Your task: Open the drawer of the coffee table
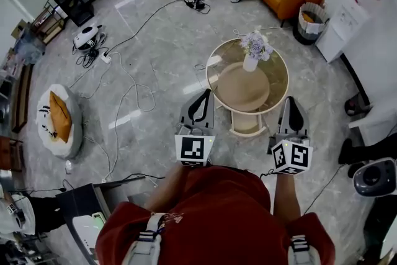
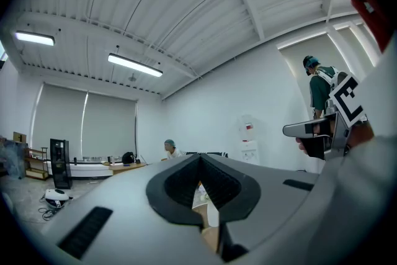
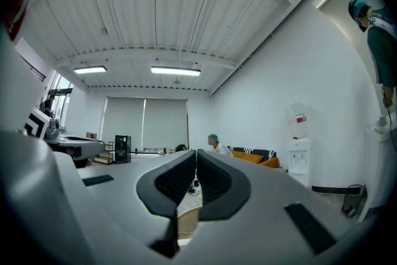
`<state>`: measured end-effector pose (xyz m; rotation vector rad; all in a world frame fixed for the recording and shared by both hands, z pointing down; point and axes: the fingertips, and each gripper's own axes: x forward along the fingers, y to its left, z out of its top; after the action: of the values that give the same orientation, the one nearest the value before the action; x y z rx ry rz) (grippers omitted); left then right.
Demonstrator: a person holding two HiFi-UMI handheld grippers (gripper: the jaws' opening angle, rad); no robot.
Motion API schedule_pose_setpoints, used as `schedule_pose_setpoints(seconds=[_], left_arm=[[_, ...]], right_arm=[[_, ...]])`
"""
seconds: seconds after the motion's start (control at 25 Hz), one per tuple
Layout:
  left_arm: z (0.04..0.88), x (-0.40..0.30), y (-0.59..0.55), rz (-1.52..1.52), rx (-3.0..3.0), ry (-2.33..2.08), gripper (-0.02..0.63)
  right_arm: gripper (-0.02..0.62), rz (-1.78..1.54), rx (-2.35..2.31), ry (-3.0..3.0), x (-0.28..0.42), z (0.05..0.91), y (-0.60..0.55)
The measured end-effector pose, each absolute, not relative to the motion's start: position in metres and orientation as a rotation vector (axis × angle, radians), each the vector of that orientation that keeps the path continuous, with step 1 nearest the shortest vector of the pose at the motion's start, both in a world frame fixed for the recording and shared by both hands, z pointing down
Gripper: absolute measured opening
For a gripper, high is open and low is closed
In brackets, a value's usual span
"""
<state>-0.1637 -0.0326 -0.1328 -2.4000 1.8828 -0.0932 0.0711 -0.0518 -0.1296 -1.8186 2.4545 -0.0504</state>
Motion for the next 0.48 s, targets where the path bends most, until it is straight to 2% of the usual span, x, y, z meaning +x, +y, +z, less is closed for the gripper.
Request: schedule_pose_setpoints(seconds=[0.48], left_arm=[[-0.135, -0.148, -0.029, -0.074, -2.400, 1.849, 0.014]], right_arm=[[0.023, -0.049, -1.801, 2.490, 0.075, -0.128, -0.050]])
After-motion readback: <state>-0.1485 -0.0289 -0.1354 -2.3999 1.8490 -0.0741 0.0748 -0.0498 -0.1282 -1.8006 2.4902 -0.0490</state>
